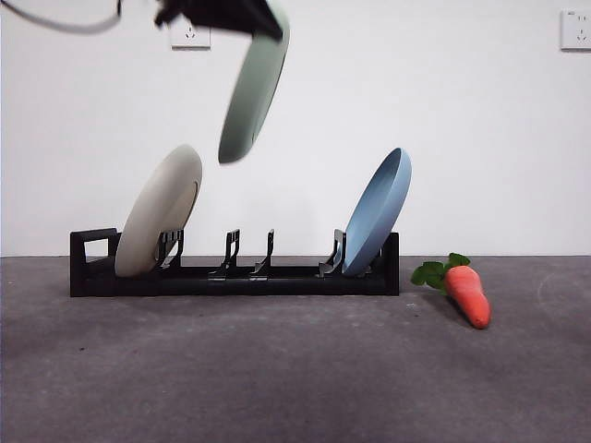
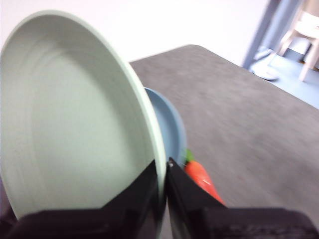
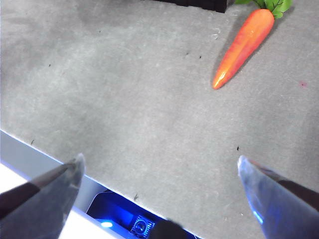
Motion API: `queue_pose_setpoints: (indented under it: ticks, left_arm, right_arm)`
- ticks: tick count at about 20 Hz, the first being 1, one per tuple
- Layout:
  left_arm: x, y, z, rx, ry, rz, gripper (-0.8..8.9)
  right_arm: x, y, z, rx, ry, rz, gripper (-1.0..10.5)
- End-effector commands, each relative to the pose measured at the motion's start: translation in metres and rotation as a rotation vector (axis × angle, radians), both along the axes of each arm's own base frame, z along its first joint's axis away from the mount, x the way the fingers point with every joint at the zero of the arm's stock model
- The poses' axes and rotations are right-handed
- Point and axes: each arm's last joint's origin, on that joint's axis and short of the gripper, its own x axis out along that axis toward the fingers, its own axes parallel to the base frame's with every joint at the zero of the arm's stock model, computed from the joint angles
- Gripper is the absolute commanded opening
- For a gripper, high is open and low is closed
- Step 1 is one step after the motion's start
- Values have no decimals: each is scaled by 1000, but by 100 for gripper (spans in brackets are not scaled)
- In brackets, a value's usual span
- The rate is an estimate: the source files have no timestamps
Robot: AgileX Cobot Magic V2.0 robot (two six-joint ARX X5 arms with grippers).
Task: Take the green plate from the plate rack,put the plate on the table,take the carrot from the table,put the carrot in the plate
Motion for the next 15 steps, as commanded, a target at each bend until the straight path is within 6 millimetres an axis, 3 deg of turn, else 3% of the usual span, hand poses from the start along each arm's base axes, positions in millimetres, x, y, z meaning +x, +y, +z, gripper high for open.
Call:
queue_pose_setpoints:
  ticks: [1,4,8,10,12,15]
  left_arm:
    - [-37,1,21,61,-35,-68,-8]
    - [-86,1,29,229,-31,-20,-6]
    - [-132,-17,12,539,-2,-4,-6]
    - [-144,-32,-5,625,8,-58,-6]
    - [-152,-48,-35,724,11,-86,-6]
    - [-149,-63,-82,830,15,-105,-7]
  right_arm:
    - [0,0,1,4,-11,3,598]
    - [0,0,1,4,-10,2,598]
    - [0,0,1,8,-7,-3,598]
    - [0,0,1,10,-5,-4,598]
    - [0,0,1,10,-6,-4,598]
    - [0,0,1,11,-5,-3,598]
